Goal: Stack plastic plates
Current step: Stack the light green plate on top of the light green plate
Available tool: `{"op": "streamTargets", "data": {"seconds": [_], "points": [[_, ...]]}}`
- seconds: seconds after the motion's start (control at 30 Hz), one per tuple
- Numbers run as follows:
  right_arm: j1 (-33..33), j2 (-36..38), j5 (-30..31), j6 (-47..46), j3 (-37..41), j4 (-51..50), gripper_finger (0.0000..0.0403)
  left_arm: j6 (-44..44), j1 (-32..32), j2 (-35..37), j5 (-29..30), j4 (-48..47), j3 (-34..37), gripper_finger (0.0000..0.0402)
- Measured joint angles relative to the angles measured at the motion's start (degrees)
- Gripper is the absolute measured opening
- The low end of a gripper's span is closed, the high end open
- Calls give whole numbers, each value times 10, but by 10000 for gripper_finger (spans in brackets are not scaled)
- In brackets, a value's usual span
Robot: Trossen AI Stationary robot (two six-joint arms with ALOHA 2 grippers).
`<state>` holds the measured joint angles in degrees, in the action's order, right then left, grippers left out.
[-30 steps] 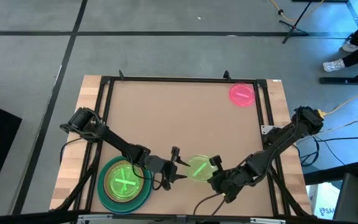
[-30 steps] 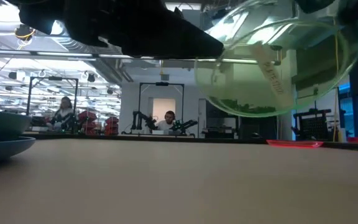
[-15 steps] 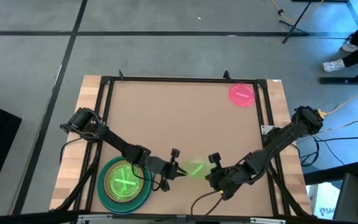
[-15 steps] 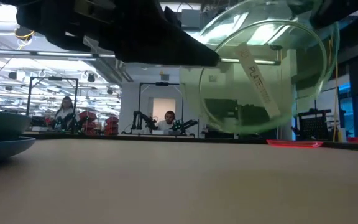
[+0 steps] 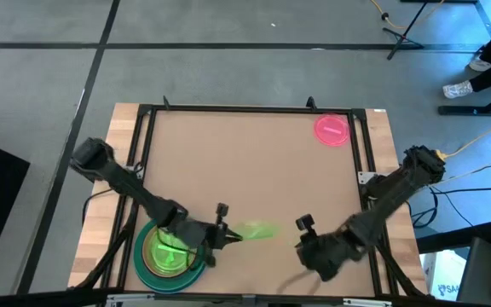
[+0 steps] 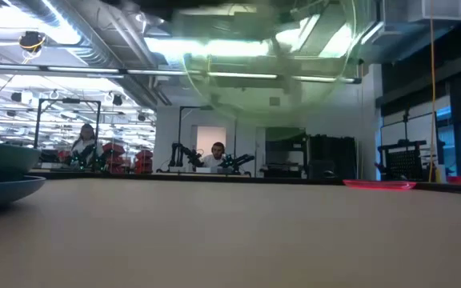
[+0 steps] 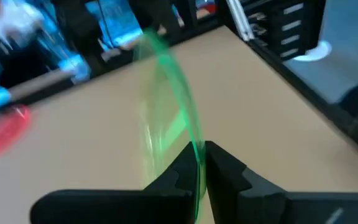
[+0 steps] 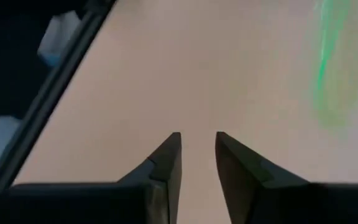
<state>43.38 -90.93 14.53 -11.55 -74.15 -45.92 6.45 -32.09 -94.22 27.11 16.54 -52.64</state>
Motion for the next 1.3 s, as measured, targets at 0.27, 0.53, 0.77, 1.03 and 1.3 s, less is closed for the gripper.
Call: {"op": "streamTargets", "data": {"seconds": [0.27, 0.53, 0.77, 1.03, 1.3], "points": [[23, 0, 105, -34, 5, -37, 94, -281, -92, 155, 20, -304, -39, 17], [24, 0, 104, -46, 7, -38, 94, -634, -218, 230, -2, -519, -50, 17], [24, 0, 112, -48, 7, -38, 94, -841, -295, 227, -3, -636, -51, 17], [24, 0, 134, -47, 7, -37, 94, -870, -318, 227, -1, -670, -52, 18], [19, 0, 158, -45, 7, -37, 94, -825, -317, 223, -1, -767, -133, 5]]}}
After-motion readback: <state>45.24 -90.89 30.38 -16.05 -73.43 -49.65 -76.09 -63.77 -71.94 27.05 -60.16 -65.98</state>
